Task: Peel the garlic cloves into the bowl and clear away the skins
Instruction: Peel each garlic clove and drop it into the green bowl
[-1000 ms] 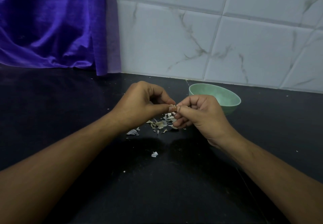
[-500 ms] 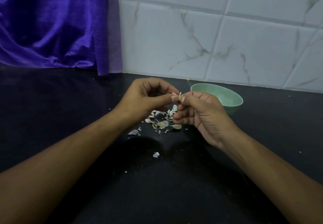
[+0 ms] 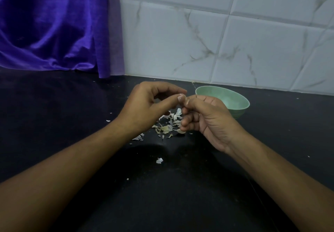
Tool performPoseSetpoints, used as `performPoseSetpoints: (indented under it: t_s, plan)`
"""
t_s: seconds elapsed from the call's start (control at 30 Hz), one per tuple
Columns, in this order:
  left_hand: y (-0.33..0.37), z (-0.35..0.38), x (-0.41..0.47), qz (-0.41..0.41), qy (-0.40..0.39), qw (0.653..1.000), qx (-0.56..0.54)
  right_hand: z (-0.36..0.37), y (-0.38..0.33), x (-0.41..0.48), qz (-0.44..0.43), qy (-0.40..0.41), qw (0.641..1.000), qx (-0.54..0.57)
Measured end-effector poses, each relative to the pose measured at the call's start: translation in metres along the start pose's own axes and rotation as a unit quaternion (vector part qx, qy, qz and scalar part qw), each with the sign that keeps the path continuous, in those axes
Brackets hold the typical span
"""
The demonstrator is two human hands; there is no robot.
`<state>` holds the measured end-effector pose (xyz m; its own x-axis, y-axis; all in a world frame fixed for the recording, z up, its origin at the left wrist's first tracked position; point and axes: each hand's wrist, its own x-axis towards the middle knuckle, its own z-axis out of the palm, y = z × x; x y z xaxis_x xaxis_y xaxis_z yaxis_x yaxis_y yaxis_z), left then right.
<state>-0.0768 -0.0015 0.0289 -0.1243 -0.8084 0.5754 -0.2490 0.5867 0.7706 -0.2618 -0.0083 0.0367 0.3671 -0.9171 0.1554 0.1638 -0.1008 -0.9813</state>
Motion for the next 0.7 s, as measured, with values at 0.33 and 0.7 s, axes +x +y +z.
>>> performPoseSetpoints:
  t_s: [0.33,0.7]
  plan:
    - [-0.0001,0.004,0.0004,-0.082,-0.014,0.991,-0.102,-0.0013,-0.0019,0.0004,-0.032,-0.009,0.999,-0.034]
    - [0.0017,-0.0005,0.0064,-0.17,0.063,0.961,-0.209,-0.0069,0.0041,0.0023,-0.049,0.002,0.984,-0.169]
